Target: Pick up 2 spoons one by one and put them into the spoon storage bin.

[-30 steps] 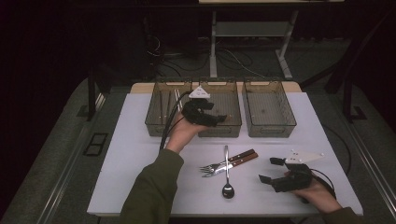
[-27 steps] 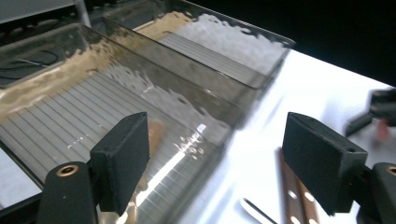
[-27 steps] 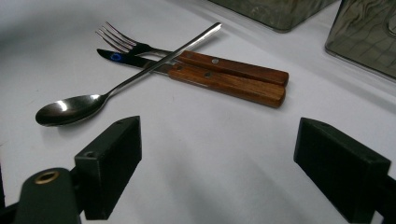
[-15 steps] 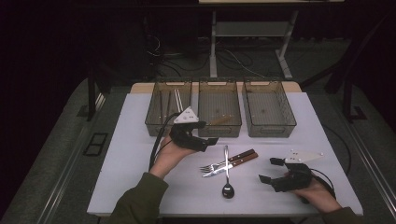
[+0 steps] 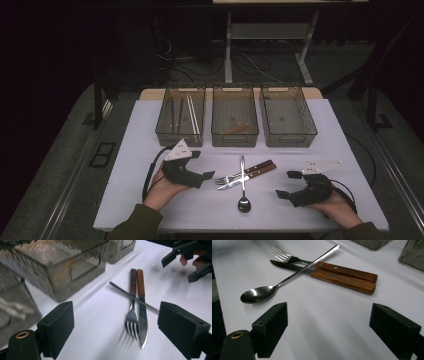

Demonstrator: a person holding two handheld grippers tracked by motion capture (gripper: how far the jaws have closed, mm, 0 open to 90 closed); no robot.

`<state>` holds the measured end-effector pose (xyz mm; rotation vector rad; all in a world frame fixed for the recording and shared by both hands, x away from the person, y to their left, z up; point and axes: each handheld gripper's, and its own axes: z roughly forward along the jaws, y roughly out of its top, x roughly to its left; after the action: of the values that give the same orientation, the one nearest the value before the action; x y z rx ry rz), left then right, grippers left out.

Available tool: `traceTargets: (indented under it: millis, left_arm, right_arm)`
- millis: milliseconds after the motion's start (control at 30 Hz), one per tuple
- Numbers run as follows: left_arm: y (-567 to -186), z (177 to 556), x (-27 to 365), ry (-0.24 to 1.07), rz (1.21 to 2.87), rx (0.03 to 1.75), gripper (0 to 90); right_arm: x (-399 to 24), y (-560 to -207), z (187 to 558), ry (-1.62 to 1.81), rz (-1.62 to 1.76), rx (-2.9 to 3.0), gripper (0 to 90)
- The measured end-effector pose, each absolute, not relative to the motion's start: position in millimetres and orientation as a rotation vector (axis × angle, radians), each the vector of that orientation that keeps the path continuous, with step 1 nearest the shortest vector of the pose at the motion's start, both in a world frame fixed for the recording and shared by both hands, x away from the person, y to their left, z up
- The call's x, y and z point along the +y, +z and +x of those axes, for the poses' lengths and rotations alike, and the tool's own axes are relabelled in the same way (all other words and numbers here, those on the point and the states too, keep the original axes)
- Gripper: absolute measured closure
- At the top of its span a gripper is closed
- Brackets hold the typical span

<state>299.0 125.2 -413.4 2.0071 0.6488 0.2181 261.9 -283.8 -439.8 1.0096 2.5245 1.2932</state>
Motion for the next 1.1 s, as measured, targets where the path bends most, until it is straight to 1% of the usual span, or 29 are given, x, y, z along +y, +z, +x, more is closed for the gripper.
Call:
traceTargets:
  millis: [67,100,233,300,367,500,600,767,867,967,1100]
  left_arm:
    - [-416.6,294.7,129.9,0.221,2.001,0.654,10.4]
    - [-417.7,292.7,132.3,0.220,2.000,0.658,9.8]
    - [-423.3,285.1,140.7,0.210,2.000,0.670,6.0]
    - [-425.4,280.8,143.6,0.206,1.998,0.676,4.7]
    - [-426.2,277.3,145.4,0.219,2.008,0.674,2.6]
    - [-427.2,273.4,151.2,0.232,2.002,0.691,0.1]
    - [-426.6,274.4,152.1,0.241,1.998,0.693,0.0]
    - [-427.5,274.2,150.2,0.237,2.003,0.686,0.0]
    - [-428.7,274.3,149.4,0.234,2.014,0.685,0.0]
    - [-429.5,274.1,147.8,0.226,2.025,0.682,0.0]
    - [-429.9,274.1,145.7,0.222,2.039,0.672,0.0]
  right_arm:
    - [-281.6,-438.2,262.1,1.291,1.000,2.537,15.3]
    - [-279.4,-437.4,262.7,1.287,1.003,2.547,18.1]
    - [-271.3,-436.1,265.0,1.267,1.015,2.573,32.4]
    - [-266.8,-435.8,266.6,1.264,1.018,2.577,37.3]
    - [-262.4,-435.9,268.5,1.268,1.013,2.593,45.3]
    - [-248.2,-436.0,273.2,1.269,0.974,2.620,58.6]
    - [-234.3,-435.1,276.6,1.275,0.938,2.642,69.0]
    - [-217.6,-437.8,283.0,1.268,0.918,2.679,83.2]
    - [-209.0,-440.4,286.2,1.265,0.899,2.696,87.8]
    - [-198.1,-443.3,289.3,1.254,0.886,2.702,89.7]
    - [-190.0,-445.3,293.2,1.222,0.903,2.689,89.8]
